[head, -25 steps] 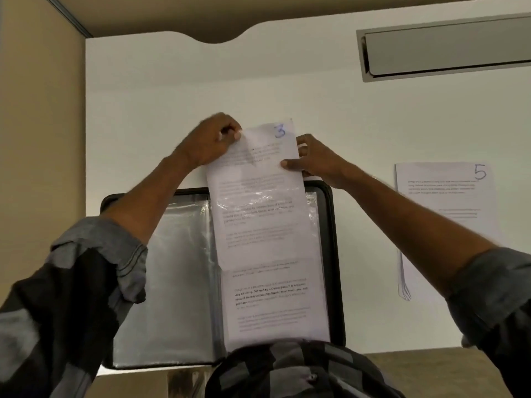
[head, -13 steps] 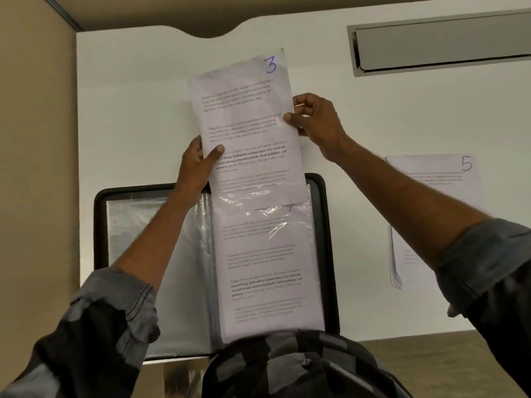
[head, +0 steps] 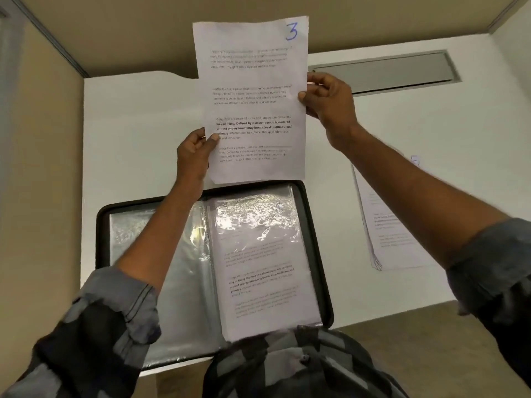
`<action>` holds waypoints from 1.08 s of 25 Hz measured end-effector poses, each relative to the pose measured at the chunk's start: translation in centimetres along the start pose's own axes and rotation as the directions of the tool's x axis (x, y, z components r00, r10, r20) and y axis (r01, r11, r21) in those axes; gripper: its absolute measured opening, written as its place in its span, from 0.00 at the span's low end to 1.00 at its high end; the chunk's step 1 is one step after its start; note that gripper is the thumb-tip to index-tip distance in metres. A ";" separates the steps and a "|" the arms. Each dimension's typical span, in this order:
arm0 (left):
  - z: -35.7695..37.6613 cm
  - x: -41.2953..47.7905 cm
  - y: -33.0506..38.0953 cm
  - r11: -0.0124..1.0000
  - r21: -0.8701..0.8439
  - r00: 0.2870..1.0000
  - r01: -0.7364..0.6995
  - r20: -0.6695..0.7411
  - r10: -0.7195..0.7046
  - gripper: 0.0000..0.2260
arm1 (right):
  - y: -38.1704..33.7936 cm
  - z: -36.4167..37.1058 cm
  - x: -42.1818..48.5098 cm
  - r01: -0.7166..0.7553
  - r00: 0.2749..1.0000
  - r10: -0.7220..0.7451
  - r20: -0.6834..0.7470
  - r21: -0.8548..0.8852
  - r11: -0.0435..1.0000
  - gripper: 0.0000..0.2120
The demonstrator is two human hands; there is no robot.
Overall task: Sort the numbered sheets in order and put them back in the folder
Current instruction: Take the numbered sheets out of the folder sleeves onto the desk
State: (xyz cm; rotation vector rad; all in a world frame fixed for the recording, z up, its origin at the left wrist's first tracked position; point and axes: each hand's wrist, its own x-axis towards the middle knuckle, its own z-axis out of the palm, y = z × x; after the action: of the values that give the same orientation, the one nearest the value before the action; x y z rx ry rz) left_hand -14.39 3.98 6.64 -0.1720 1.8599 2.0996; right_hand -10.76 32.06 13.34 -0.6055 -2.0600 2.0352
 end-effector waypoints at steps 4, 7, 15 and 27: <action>1.3 -3.6 0.8 0.999 -0.042 0.995 -0.014 0.094 0.018 0.11 | 0.5 -2.7 -5.0 -0.067 0.995 0.063 -0.077 -0.049 0.997 0.16; 2.1 -6.8 0.3 1.000 -0.001 0.990 0.019 0.140 -0.019 0.12 | 2.0 -4.9 -9.2 -0.116 0.983 0.105 -0.150 -0.066 0.991 0.18; 5.7 -15.1 -3.7 0.976 0.179 0.909 0.124 0.375 -0.184 0.11 | 5.1 -13.2 -19.9 -0.189 0.939 0.163 -0.303 -0.058 0.980 0.15; 20.8 -20.1 -11.2 0.918 0.315 0.868 0.241 0.354 -0.349 0.10 | 9.9 -30.5 -20.3 -0.311 0.909 0.265 -0.322 -0.099 0.945 0.15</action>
State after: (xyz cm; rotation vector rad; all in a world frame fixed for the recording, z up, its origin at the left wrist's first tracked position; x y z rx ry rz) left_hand 10.71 22.12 5.10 0.0382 1.7059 1.5250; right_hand 21.44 51.39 7.98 -1.2366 -2.0405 1.7888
